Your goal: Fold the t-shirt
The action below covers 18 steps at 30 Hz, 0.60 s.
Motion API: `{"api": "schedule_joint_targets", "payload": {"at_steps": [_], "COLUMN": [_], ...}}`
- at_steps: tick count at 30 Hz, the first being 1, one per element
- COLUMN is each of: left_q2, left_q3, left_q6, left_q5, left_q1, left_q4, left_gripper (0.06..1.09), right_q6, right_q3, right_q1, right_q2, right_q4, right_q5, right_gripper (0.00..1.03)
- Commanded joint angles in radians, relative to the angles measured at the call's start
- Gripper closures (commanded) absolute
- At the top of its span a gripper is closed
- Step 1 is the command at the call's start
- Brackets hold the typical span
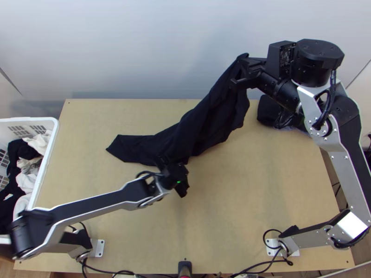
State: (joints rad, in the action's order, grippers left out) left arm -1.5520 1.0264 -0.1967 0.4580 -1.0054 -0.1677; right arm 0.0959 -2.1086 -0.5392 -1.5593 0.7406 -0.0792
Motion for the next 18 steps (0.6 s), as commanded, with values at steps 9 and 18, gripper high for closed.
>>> {"api": "schedule_joint_targets", "payload": {"at_steps": [9, 18], "left_q2": [-0.413, -0.456], "left_q3": [0.132, 0.185], "left_q6": [-0.05, -0.086], "left_q5": [0.229, 0.318], "left_q1": [0.059, 0.215], "left_q4": [0.22, 0.372], "left_gripper": [0.11, 0.11], "right_q6": [-0.001, -0.001], "right_q3": [0.007, 0.006], "right_q1": [0.016, 0.01], "right_q2": [0.021, 0.019], "right_q4": [0.031, 0.052], "right_q5": [0.001, 0.001], "right_gripper": [0.99, 0.99]}}
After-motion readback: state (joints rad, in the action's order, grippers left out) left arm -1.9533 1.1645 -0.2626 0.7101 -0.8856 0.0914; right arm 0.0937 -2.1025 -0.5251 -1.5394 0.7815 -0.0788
